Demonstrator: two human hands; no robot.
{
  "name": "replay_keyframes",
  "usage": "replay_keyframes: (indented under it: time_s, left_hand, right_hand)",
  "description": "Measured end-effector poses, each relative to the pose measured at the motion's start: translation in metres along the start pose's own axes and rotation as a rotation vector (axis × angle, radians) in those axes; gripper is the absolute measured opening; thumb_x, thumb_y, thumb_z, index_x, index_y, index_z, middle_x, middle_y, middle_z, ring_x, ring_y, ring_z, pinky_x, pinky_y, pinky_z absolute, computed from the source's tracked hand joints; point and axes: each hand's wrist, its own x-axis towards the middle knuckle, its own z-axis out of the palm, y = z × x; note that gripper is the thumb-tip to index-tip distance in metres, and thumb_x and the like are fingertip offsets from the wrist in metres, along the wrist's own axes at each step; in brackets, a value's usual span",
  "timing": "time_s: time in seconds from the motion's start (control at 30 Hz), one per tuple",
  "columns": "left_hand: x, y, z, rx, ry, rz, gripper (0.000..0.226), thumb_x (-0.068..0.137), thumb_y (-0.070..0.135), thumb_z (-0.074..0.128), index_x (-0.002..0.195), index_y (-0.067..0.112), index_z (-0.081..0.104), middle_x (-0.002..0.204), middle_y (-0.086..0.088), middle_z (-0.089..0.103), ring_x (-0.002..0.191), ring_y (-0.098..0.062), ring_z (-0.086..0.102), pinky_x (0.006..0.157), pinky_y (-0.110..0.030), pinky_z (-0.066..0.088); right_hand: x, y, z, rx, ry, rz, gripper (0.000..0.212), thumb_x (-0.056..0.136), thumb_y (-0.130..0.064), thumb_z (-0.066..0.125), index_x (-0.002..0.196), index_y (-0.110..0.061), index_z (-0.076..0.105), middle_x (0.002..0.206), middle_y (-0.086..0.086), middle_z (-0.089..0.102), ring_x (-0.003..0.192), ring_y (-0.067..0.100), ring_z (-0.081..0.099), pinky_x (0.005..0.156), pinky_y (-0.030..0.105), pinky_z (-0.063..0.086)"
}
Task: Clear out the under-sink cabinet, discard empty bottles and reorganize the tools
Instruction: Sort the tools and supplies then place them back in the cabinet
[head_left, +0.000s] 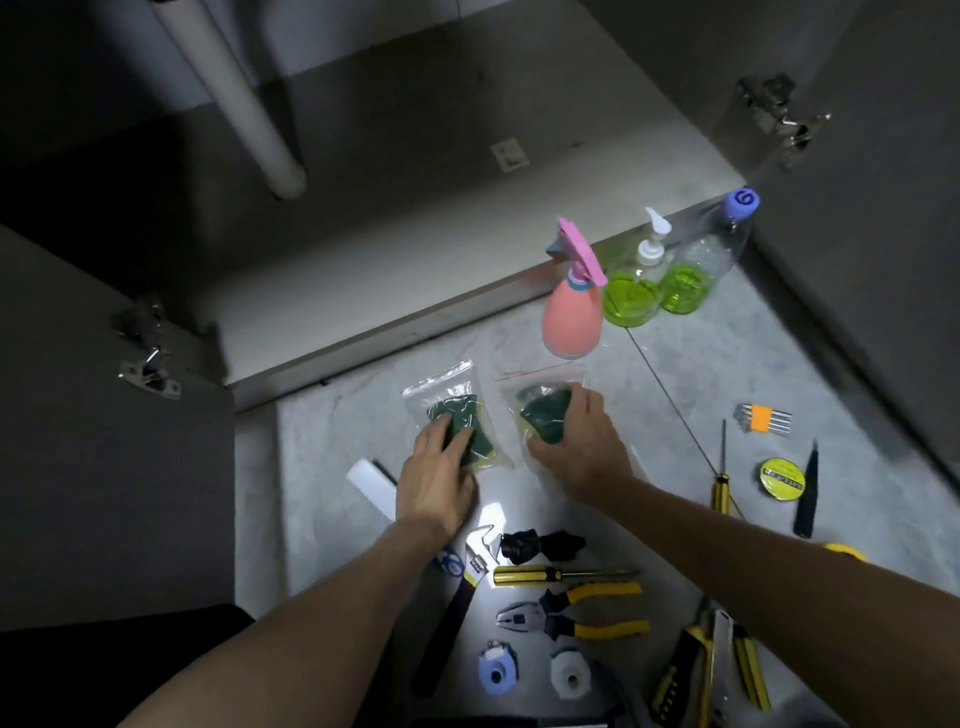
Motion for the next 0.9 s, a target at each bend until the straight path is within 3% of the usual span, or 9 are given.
replay_keyframes:
  time_s: [0.13,0.43,0.57,0.67,0.73,0.9]
  left_hand:
    - [0.005,-0.003,-0.002,0.030,0.033,-0.045,0.055,0.096,0.021,0.054,0.150,0.029,0.042,0.164,-0.006,0.016,0.150,-0.026,0.017,0.118,-0.041,0.029]
    - [0.056,-0.020,-0.020,0.052,0.034,-0.027,0.056,0.098,0.016,0.053,0.151,0.030,0.040,0.165,-0.004,0.016,0.149,-0.025,0.021,0.118,-0.037,0.031]
    - [0.066,-0.026,-0.021,0.053,0.008,-0.037,0.059,0.095,0.018,0.057,0.150,0.027,0.039,0.163,-0.005,0.021,0.146,-0.027,0.026,0.115,-0.037,0.035]
    - [0.062,-0.027,-0.020,0.012,0.024,-0.032,0.063,0.091,0.024,0.063,0.150,0.023,0.039,0.160,-0.006,0.025,0.144,-0.027,0.030,0.115,-0.036,0.036]
    - [0.057,-0.026,-0.021,-0.004,0.054,-0.027,0.066,0.089,0.024,0.066,0.149,0.021,0.041,0.157,-0.007,0.030,0.143,-0.026,0.030,0.115,-0.036,0.035]
    - [0.019,-0.018,-0.024,-0.076,0.151,-0.025,0.049,0.087,0.020,0.064,0.135,0.016,0.053,0.137,-0.004,0.046,0.127,-0.025,0.042,0.100,-0.038,0.046]
  right_hand:
    - [0.020,-0.019,0.020,-0.031,0.040,-0.055,0.074,0.075,-0.034,0.077,0.136,-0.020,0.038,0.130,0.005,0.043,0.115,0.028,0.052,0.089,0.043,0.052]
    - [0.093,-0.054,0.037,-0.077,0.094,-0.127,0.089,0.077,-0.039,0.082,0.144,-0.011,0.031,0.135,0.011,0.040,0.123,0.031,0.048,0.098,0.042,0.048]
    - [0.102,-0.057,0.037,-0.032,0.082,-0.108,0.096,0.075,-0.054,0.079,0.145,-0.011,0.029,0.134,0.011,0.040,0.122,0.031,0.049,0.098,0.042,0.047]
    - [0.096,-0.057,0.032,0.016,0.054,-0.073,0.103,0.078,-0.072,0.064,0.150,-0.010,0.024,0.139,0.012,0.039,0.126,0.032,0.046,0.101,0.045,0.045]
    - [0.085,-0.055,0.027,-0.007,0.048,-0.066,0.095,0.084,-0.073,0.052,0.150,-0.011,0.026,0.142,0.013,0.039,0.129,0.033,0.045,0.103,0.047,0.043]
    - [0.036,-0.041,0.002,-0.019,0.149,-0.256,0.050,0.096,-0.041,0.049,0.136,-0.012,0.045,0.127,0.008,0.051,0.116,0.027,0.048,0.094,0.043,0.044]
